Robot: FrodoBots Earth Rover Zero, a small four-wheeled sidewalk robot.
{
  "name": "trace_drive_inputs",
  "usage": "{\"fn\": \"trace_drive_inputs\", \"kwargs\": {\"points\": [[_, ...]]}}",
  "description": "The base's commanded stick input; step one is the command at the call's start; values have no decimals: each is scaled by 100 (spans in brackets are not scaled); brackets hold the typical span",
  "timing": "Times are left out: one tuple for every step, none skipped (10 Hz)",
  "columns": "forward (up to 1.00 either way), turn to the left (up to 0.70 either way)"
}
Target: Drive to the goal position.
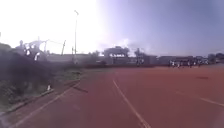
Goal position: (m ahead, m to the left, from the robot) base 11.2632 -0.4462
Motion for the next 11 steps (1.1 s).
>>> {"fn": "trace_drive_inputs", "kwargs": {"points": [[50,0],[50,0],[50,0],[50,0],[50,0],[50,0],[50,0],[50,0],[50,0],[50,0],[50,0]]}}
